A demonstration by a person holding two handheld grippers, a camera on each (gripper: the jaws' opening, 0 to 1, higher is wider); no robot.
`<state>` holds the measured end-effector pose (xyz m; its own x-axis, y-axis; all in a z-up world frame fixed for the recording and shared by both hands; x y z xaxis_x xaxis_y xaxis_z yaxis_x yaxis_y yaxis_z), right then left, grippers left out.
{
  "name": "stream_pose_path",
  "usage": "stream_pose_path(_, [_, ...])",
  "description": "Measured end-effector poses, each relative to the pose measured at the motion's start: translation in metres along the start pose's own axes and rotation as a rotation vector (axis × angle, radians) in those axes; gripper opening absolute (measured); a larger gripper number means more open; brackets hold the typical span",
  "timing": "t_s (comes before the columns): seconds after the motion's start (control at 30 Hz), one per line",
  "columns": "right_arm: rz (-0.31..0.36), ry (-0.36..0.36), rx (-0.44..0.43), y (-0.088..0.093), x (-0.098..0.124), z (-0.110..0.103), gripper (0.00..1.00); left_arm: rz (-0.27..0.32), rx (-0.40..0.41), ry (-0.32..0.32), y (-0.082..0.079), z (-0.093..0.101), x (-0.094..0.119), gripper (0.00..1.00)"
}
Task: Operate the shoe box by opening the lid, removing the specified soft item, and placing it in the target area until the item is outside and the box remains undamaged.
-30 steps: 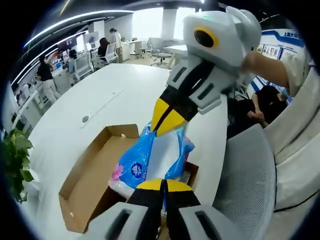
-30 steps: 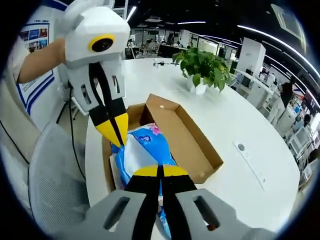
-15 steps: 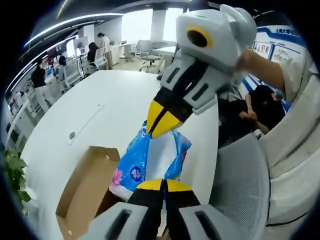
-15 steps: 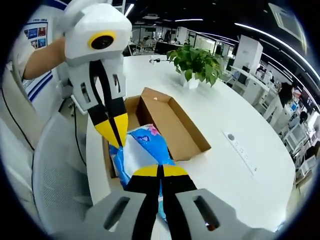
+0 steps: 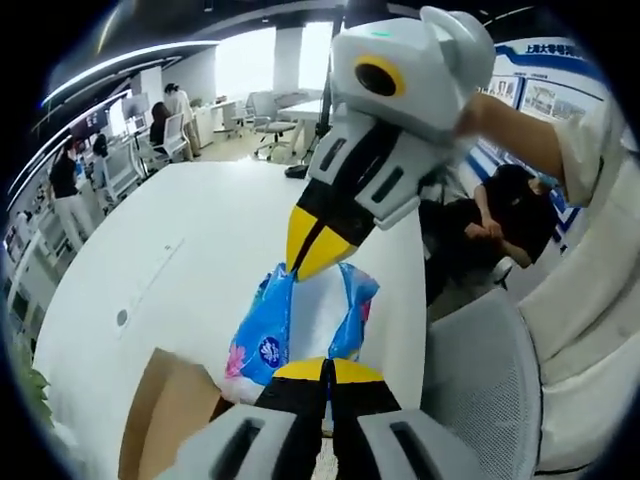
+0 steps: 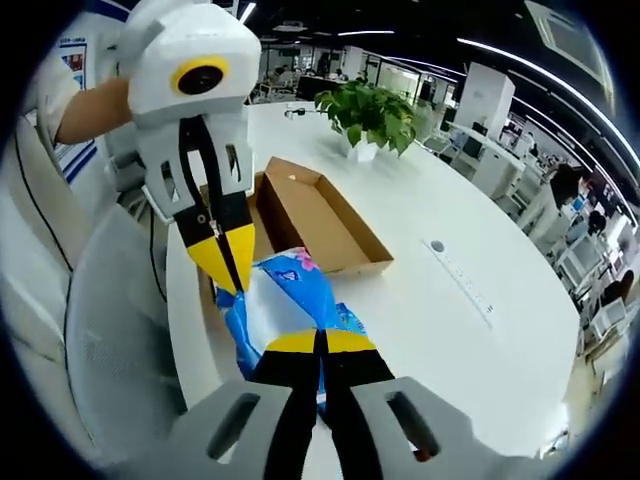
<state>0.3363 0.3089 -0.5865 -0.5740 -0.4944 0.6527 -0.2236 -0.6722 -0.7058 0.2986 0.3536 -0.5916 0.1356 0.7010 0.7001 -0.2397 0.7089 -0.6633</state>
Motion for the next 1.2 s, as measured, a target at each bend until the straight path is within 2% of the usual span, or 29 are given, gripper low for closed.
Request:
stream_pose_path(0.37, [-0.028, 0.017, -0.01, 0.031, 0.016, 0.028, 0.0, 0.003, -0.039, 0.038, -0.027, -0.004, -0.032, 0.0])
stream_pose_path(0.87, [-0.074, 0.01, -0.019, 0.075, 0.023, 0.065, 0.0, -0.013, -0.065, 0.088, -0.061, -0.018, -0.075, 0.0])
stream_pose_path(1.2, [-0.117, -0.004, -0.031, 0.105, 0.025, 0.085, 0.0, -0.042, -0.073, 0.133, -0.074, -0.029, -0.107, 0.0])
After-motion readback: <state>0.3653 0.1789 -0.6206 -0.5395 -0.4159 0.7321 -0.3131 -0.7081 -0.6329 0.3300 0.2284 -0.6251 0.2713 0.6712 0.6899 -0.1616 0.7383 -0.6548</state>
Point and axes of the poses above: the point that each gripper's makers call its tool centre point, and the gripper's own axes: x roughly backward along the fingers, z roughly to its right, y roughly out of its underside, the point moved 1 cm from there along x, roughly backward along the fingers, and after that the axes turned 14 degrees about y, right-handed, at the moved point
